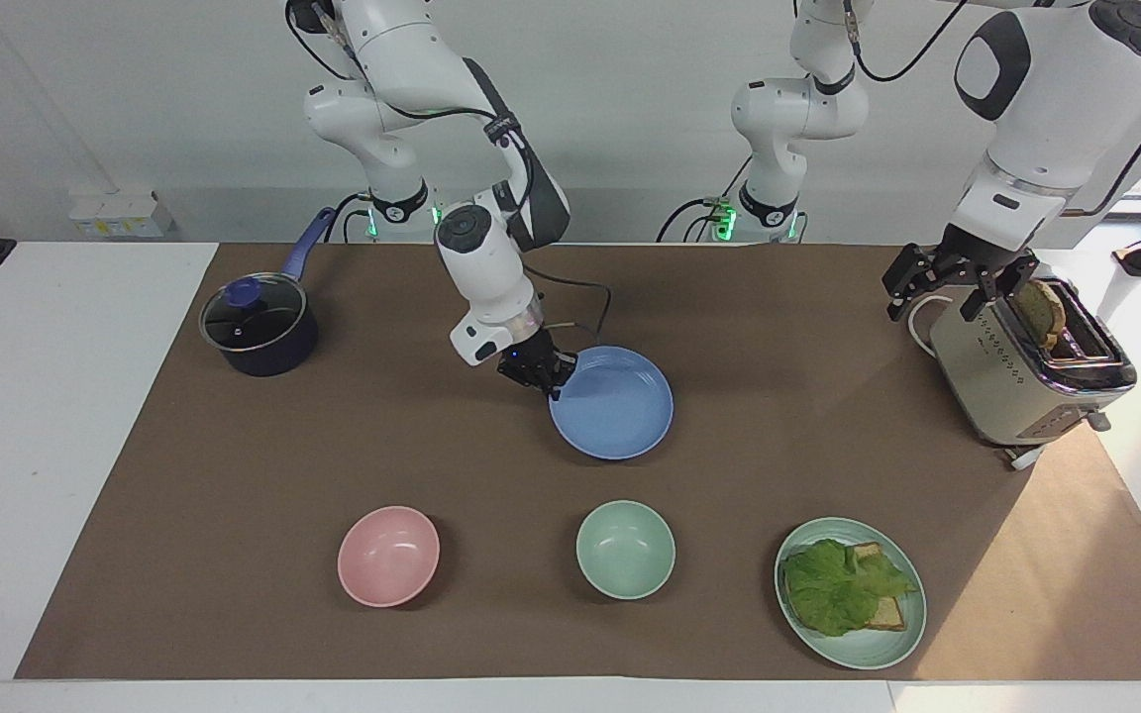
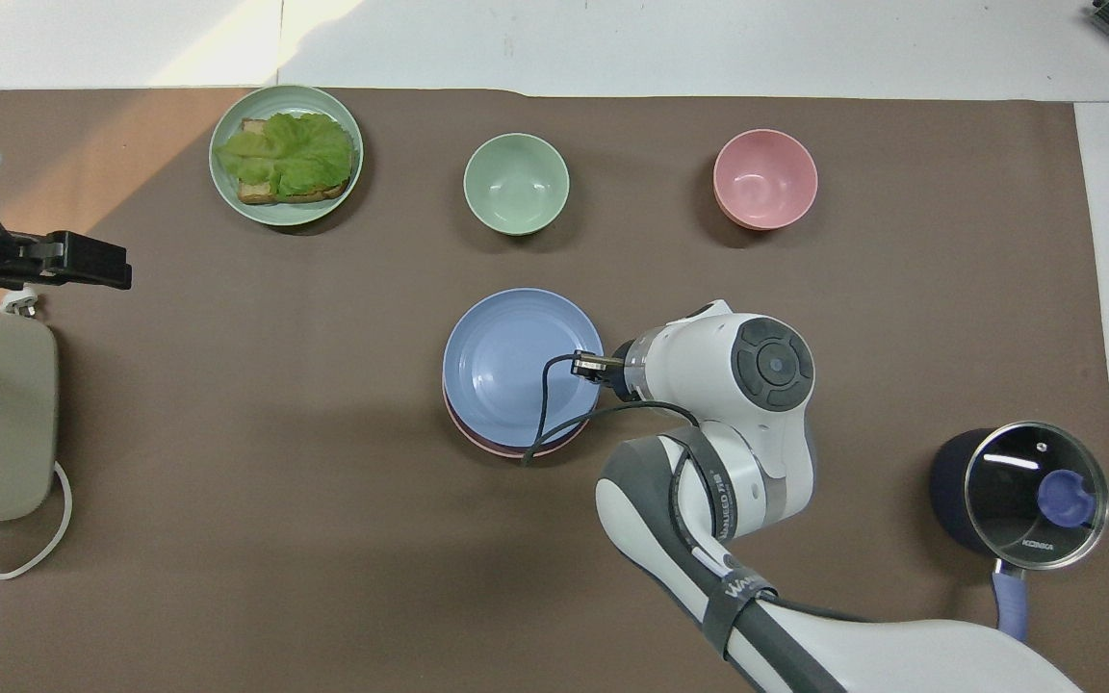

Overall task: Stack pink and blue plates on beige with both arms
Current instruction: 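Carry the blue plate with the right gripper onto the pink bowl, then open the right gripper to release the blue plate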

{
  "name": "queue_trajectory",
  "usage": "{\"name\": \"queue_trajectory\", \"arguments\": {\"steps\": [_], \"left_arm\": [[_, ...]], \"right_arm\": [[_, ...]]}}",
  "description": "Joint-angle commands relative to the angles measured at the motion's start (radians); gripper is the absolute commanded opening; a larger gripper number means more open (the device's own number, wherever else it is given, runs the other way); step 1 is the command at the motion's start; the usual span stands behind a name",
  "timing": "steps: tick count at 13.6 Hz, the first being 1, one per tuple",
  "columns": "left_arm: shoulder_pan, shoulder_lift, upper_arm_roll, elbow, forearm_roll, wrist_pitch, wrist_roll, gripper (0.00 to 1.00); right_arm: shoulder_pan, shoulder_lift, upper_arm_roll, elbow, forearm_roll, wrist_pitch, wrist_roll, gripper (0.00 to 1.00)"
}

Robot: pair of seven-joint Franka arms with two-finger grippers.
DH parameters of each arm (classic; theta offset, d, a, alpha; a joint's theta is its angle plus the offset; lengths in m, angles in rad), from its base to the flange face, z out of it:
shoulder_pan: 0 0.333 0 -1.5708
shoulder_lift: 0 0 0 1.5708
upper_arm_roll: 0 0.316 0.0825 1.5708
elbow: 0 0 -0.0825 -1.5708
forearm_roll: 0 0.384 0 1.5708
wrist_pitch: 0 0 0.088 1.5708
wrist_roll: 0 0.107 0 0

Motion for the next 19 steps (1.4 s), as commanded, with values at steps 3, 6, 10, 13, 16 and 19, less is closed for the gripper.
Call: {"name": "queue_trajectory", "arguments": {"steps": [3,6,10,13,16,19], "left_arm": [[0.011,-0.009,-0.007,0.003,0.016,-0.021,0.009,1.00],[0.011,-0.009,-0.009,0.003,0.016,-0.021,0.009,1.00],[0.011,-0.009,-0.007,0.003,0.018,-0.021,0.009,1.00],[0.011,-0.009,-0.007,0.003,0.018,-0.021,0.009,1.00],[0.011,-0.009,-0.009,0.003,0.016,-0.021,0.009,1.00],[0.011,-0.009,-0.007,0.003,0.016,-0.021,0.009,1.00]], "right_arm": [[-0.006,-0.005,0.004,-0.011,-0.019,-0.002,0.020,0.00],[-0.005,-0.011,0.004,-0.012,-0.018,-0.043,0.024,0.00],[-0.005,-0.013,0.004,-0.012,-0.009,-0.066,0.024,0.00],[-0.008,-0.005,0.004,-0.002,-0.007,-0.065,0.020,0.42],[-0.013,0.010,0.004,0.049,-0.005,-0.066,0.023,1.00],[-0.039,-0.028,-0.005,0.069,-0.022,-0.108,0.023,1.00]]}}
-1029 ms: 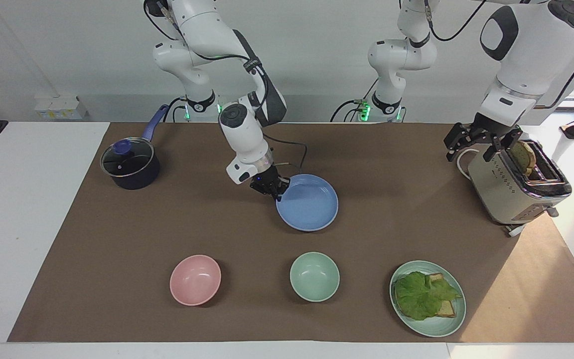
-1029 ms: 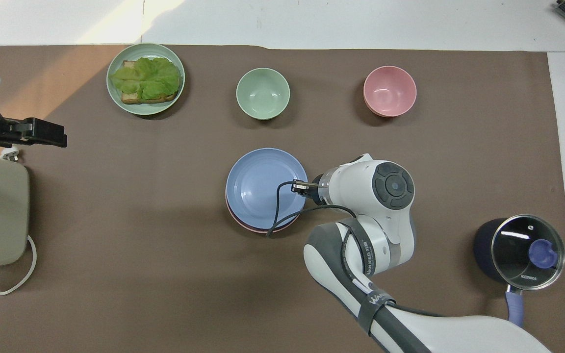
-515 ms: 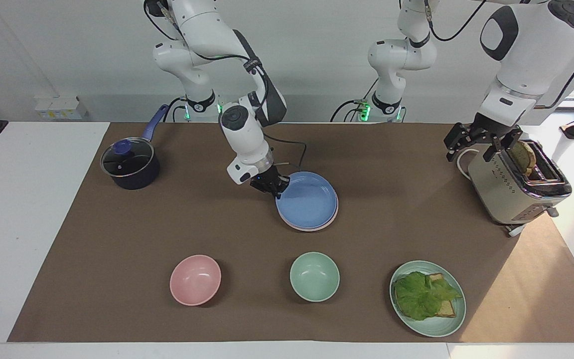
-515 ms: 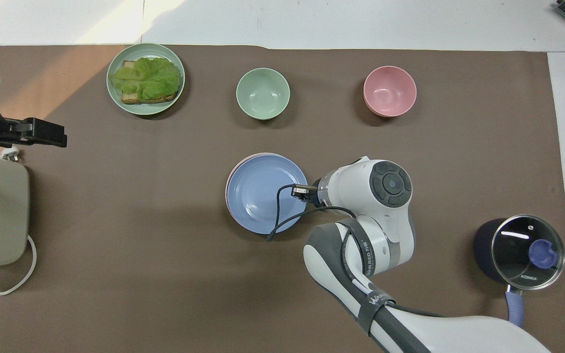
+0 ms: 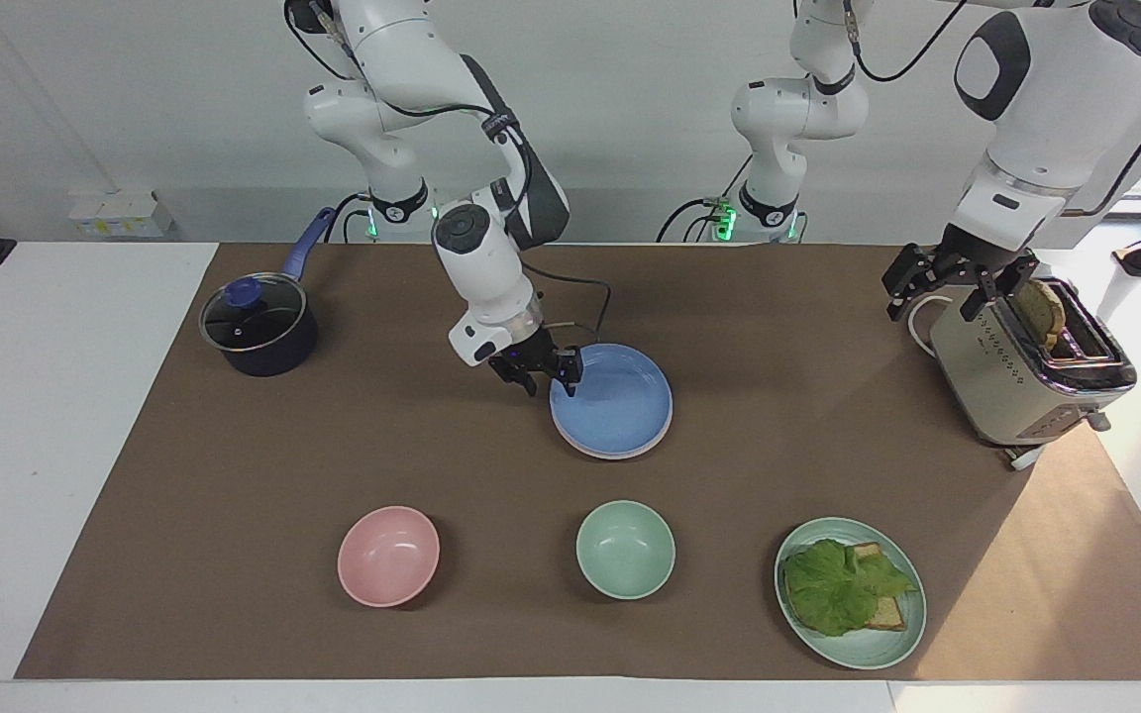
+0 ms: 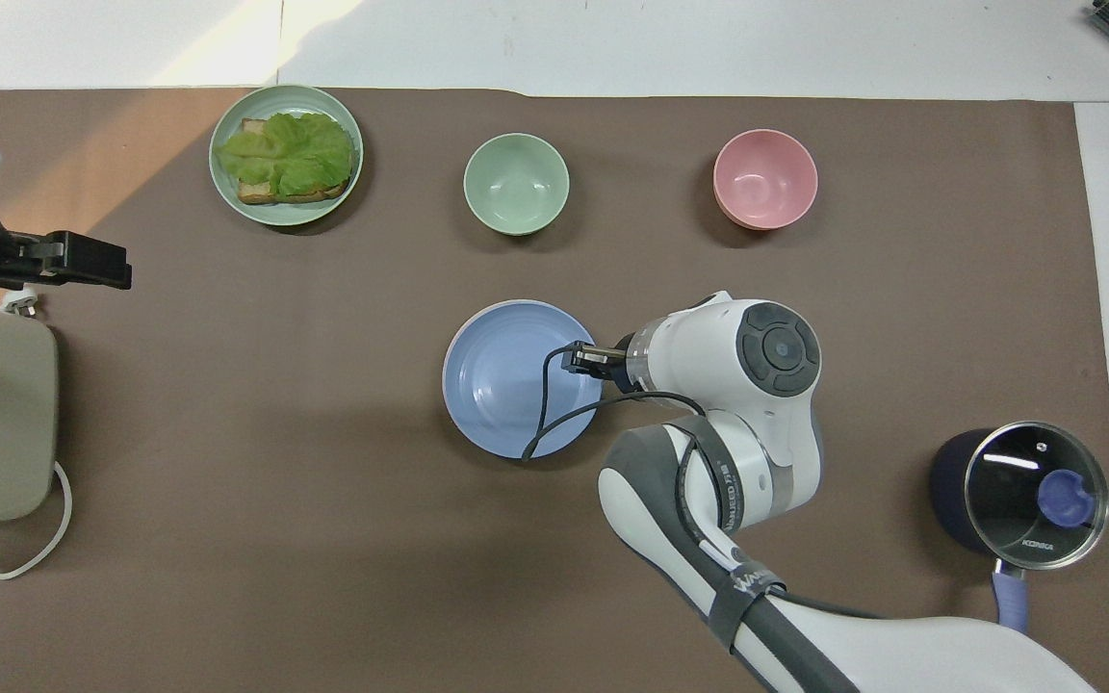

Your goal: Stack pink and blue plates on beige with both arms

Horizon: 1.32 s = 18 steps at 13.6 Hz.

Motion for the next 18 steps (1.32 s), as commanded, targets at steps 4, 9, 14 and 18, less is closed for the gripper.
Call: {"name": "queue_trajectory", "arguments": {"steps": [4,9,14,18], "left_arm": [[0.011,-0.009,-0.009,0.003,0.016,-0.021,0.009,1.00],[0.011,-0.009,-0.009,0.003,0.016,-0.021,0.009,1.00],[0.011,-0.009,-0.009,0.003,0.018,-0.021,0.008,1.00],[0.011,-0.009,-0.007,0.003,0.016,-0.021,0.009,1.00]], "right_arm": [[-0.202,-0.112,-0.004,0.090,-0.120,-0.213,0.005,1.00],[-0.375,-0.157,-0.004,0.219,-0.297,-0.436,-0.101,1.00],[-0.521,-0.240,-0.011,0.277,-0.303,-0.591,-0.313,1.00],[-0.527,-0.224,-0.011,0.442,-0.392,-0.790,-0.355,1.00]]}}
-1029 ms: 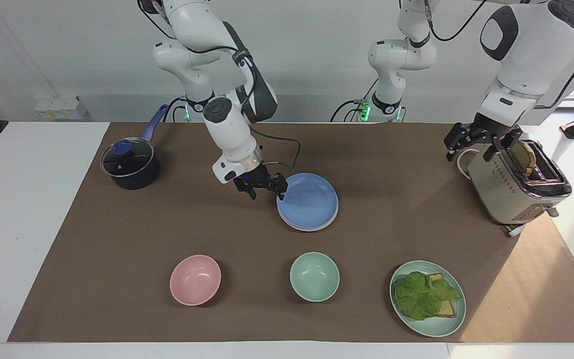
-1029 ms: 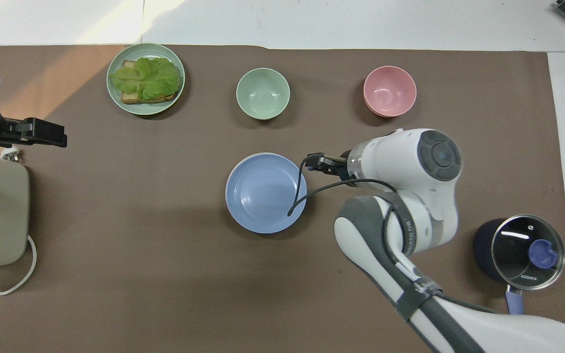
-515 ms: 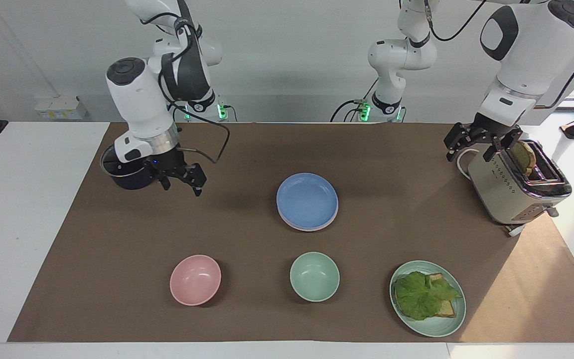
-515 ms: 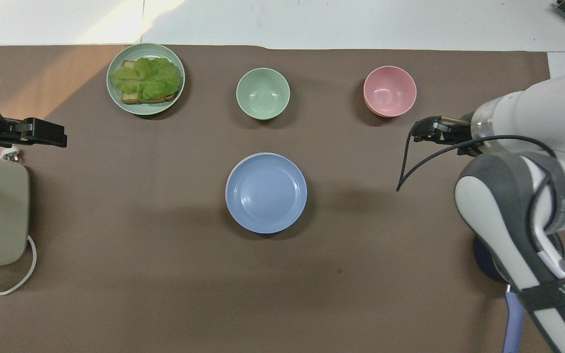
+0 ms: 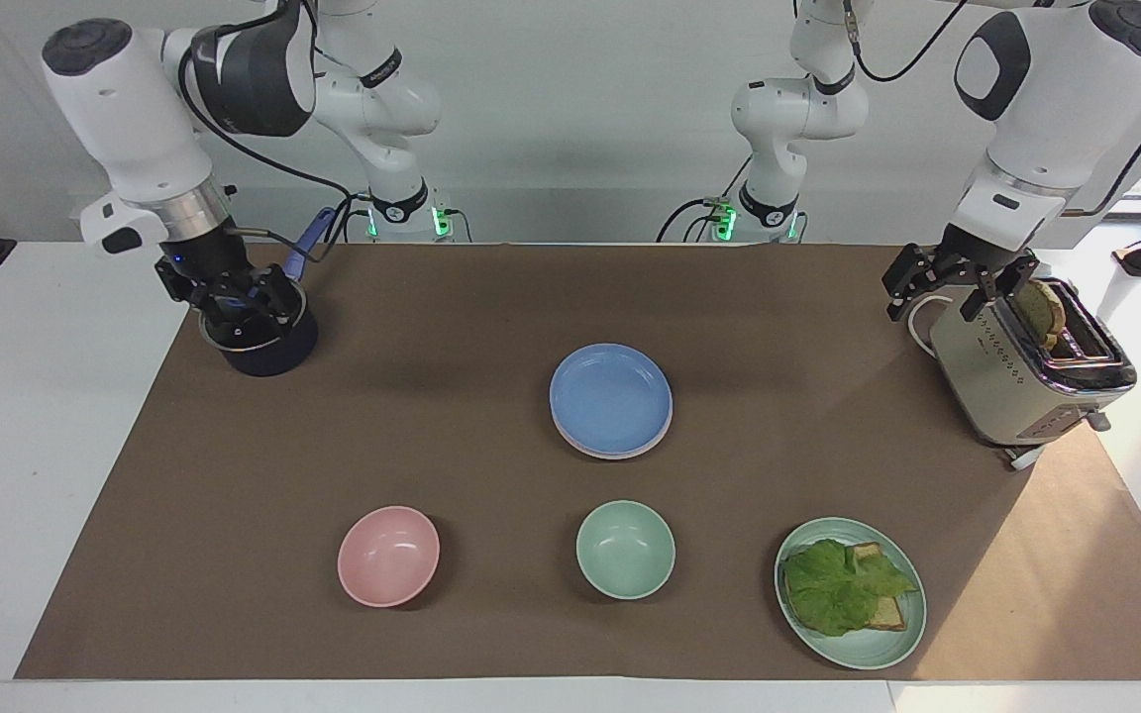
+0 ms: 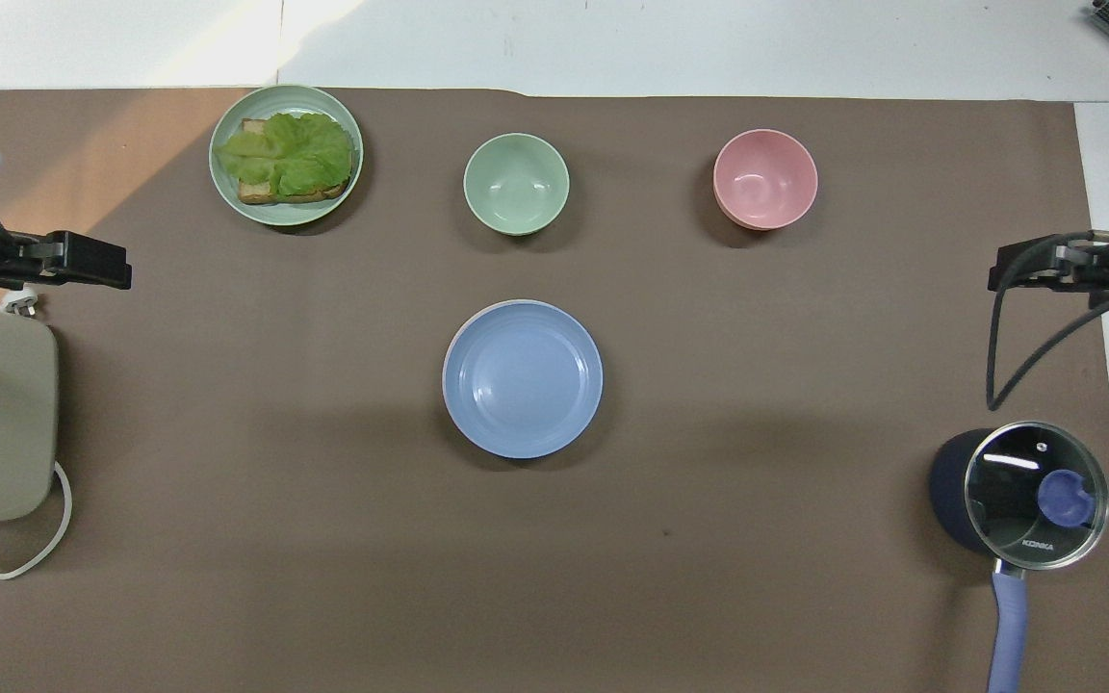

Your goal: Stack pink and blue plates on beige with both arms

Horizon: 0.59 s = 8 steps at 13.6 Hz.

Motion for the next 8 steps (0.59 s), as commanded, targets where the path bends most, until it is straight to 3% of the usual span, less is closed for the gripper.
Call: {"name": "queue_trajectory", "arguments": {"steps": [1,5,8], "left_arm": [[0.011,-0.009,-0.009,0.003,0.018,-0.021,0.009,1.00],[0.011,-0.009,-0.009,0.003,0.016,-0.021,0.009,1.00],[0.011,-0.009,-0.009,0.003,0.016,-0.021,0.008,1.00]], "right_arm": [[0.010,0.016,0.009,0.082,-0.048,-0.111,-0.018,1.00],[0.014,0.016,0.018,0.156,-0.036,-0.234,-0.024,1.00],[0.022,-0.002,0.023,0.147,-0.027,-0.264,-0.045,1.00]]}}
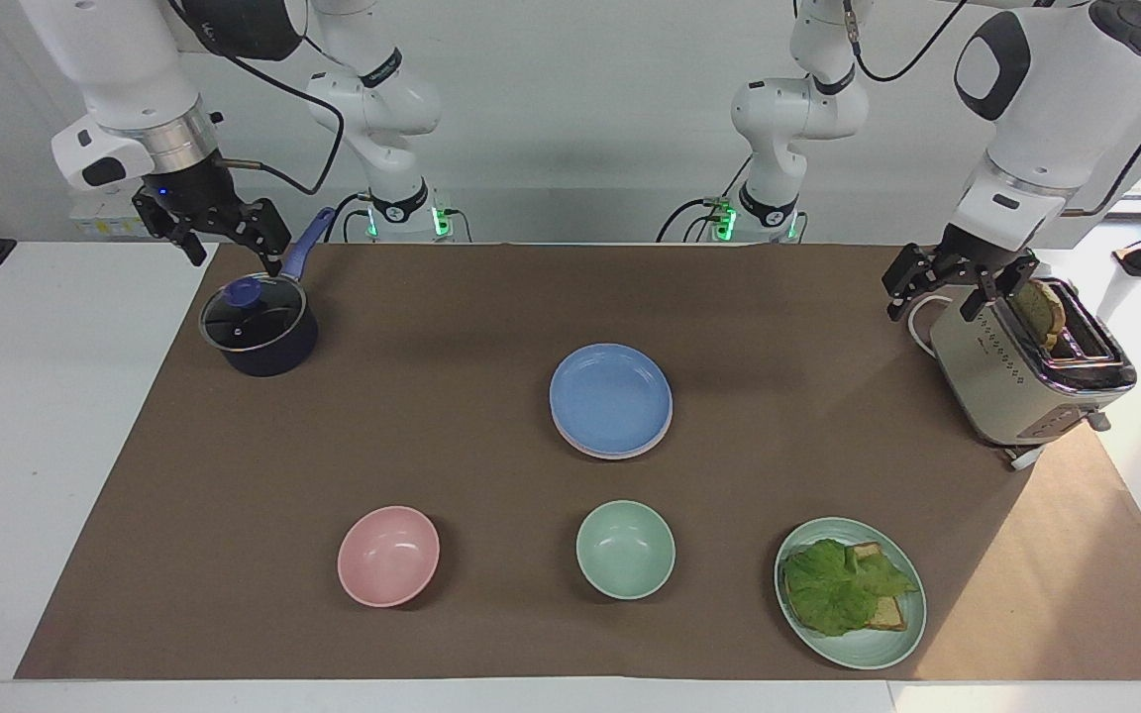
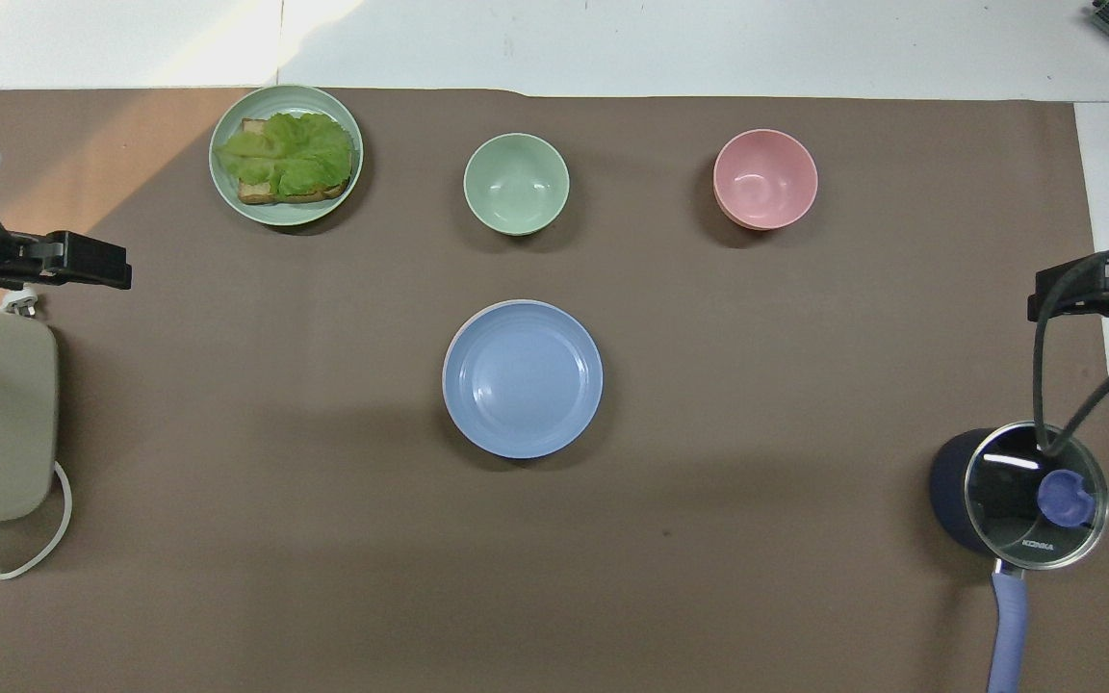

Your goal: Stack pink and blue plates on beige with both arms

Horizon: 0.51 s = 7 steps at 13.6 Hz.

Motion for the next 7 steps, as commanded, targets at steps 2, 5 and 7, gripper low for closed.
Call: {"name": "queue_trajectory", "arguments": {"steps": [2,5,7], "left_arm": [[0.011,-0.009,-0.009,0.003,0.016,-0.021,0.009,1.00],[0.011,-0.009,-0.009,0.003,0.016,-0.021,0.008,1.00],[0.011,-0.009,-0.009,0.003,0.016,-0.021,0.009,1.00]], "right_arm": [[0.000,-0.012,0.019,-0.004,-0.004,-0.047,-0.030,1.00],[0.000,-0.025,0.026,-0.024,0.005,-0.041,-0.030,1.00],[0.000,-0.031,0.026,-0.032,0.024,-0.038,-0.028,1.00]]}}
